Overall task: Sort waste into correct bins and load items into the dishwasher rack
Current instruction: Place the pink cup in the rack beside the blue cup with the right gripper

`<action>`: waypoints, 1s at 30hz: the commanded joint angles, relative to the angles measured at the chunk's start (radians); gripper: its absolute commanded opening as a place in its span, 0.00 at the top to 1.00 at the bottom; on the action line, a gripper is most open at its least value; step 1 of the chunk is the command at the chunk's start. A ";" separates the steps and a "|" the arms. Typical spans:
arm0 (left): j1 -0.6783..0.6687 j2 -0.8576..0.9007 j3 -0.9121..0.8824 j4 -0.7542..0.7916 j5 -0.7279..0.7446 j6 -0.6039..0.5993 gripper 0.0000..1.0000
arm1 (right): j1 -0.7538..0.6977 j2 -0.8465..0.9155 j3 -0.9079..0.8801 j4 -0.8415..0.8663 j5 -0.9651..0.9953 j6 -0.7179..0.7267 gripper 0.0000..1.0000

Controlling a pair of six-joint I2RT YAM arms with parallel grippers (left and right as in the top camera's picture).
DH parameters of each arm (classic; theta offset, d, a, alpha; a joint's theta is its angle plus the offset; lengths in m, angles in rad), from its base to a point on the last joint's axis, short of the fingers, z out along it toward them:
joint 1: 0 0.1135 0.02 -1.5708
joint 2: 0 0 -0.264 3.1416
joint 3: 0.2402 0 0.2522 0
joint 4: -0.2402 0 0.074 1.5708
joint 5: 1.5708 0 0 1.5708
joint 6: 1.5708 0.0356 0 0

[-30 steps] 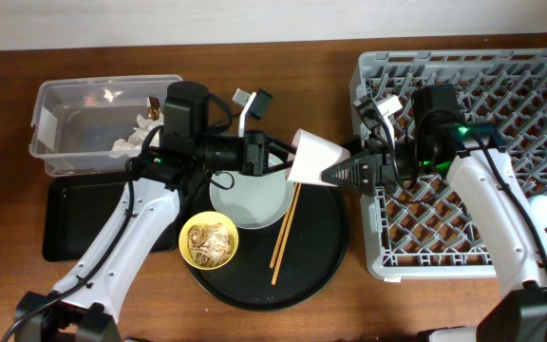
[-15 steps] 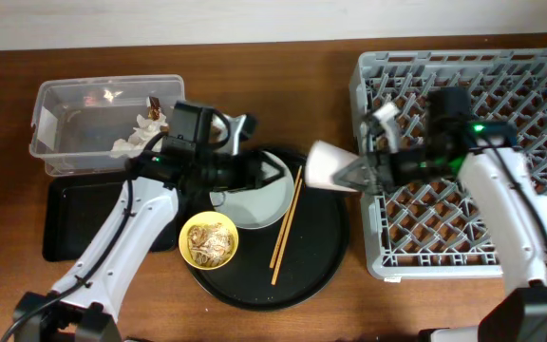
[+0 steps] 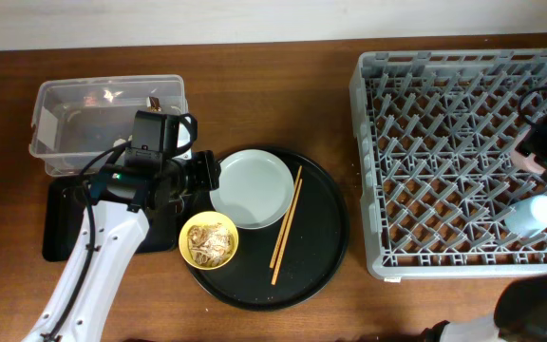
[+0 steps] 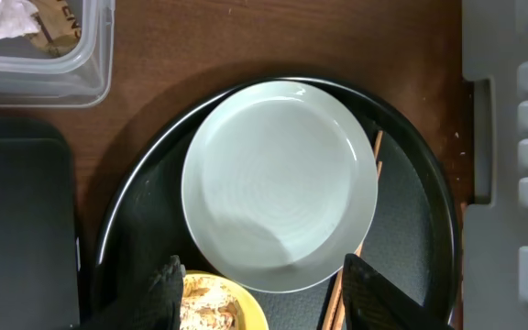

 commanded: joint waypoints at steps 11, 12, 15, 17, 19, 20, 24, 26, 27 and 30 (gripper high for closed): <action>0.003 -0.012 0.003 -0.001 -0.018 0.019 0.39 | -0.004 0.232 0.010 -0.079 0.051 0.026 0.06; 0.003 -0.012 0.003 -0.002 -0.018 0.019 0.39 | -0.003 0.232 0.010 -0.079 0.043 0.026 0.06; 0.003 -0.012 0.003 -0.021 -0.019 0.019 0.39 | -0.001 0.232 0.010 -0.082 -0.015 0.024 0.06; 0.003 -0.012 0.003 -0.042 -0.040 0.019 0.39 | -0.001 0.232 0.010 -0.088 -0.029 0.022 0.07; 0.003 -0.012 0.003 -0.058 -0.067 0.019 0.39 | 0.000 0.232 0.010 -0.091 -0.097 -0.018 0.07; 0.003 -0.012 0.003 -0.068 -0.068 0.019 0.39 | 0.008 0.231 0.010 -0.098 -0.152 -0.051 0.09; 0.003 -0.012 0.003 -0.127 -0.161 0.018 0.39 | 0.088 0.179 0.010 -0.116 -0.270 -0.138 0.14; 0.003 -0.012 0.003 -0.149 -0.175 0.018 0.39 | 0.167 0.105 0.010 -0.116 -0.278 -0.153 0.14; 0.003 -0.012 0.003 -0.153 -0.175 0.018 0.39 | 0.208 0.069 0.010 -0.114 -0.278 -0.152 0.14; 0.003 -0.012 0.003 -0.155 -0.175 0.018 0.39 | 0.387 -0.018 0.010 -0.114 -0.284 -0.152 0.13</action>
